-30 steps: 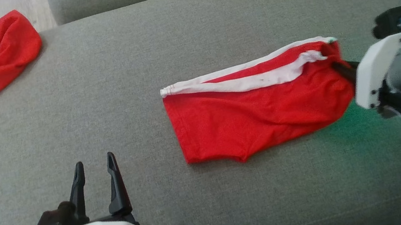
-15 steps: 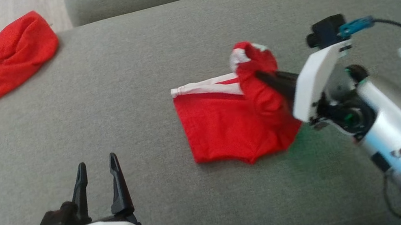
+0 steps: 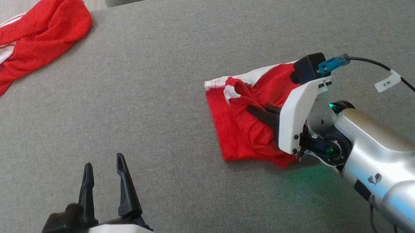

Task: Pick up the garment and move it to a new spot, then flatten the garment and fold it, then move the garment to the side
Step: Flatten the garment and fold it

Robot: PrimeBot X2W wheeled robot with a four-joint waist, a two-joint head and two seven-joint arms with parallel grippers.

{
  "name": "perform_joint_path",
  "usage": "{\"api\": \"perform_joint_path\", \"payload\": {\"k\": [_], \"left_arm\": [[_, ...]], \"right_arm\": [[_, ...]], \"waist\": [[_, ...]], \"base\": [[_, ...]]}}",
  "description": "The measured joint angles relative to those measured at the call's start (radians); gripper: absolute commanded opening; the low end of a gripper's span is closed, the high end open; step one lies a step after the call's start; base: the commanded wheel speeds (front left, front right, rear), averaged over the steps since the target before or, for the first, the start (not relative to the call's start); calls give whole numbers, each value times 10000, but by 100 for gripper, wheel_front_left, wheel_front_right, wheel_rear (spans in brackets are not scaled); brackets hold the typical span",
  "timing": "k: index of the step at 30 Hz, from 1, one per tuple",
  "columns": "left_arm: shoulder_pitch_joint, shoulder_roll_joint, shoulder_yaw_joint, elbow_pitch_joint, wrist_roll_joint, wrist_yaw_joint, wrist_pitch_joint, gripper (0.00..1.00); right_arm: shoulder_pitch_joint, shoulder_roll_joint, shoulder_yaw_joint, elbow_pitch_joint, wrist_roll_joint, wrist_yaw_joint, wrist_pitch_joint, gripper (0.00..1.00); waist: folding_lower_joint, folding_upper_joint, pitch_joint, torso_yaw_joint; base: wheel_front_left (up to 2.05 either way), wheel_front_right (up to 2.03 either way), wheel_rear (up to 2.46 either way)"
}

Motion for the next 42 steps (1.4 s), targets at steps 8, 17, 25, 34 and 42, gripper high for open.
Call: {"api": "perform_joint_path", "payload": {"k": [8,17,25,34,42], "left_arm": [[-1,-82,-15,25,-2,-2,0,100],[0,-123,-6,50,2,-15,0,100],[9,-138,104,107,17,-13,0,100],[258,-159,460,121,224,79,0,100],[1004,-176,654,-10,470,73,0,100]], "right_arm": [[-421,332,230,441,50,0,-493,100],[-420,508,859,-69,734,0,-991,100],[-544,184,763,339,-259,0,-3664,100],[-129,-17,-715,1266,-1931,0,-5963,100],[2252,50,-4406,-859,-4941,0,-6055,100]], "waist": [[0,0,36,143],[0,0,8,-34],[0,0,-307,-419],[0,0,-864,-930],[0,0,-1231,-1191]], "base": [[0,0,0],[0,0,0],[0,0,0],[0,0,0],[0,0,0]]}}
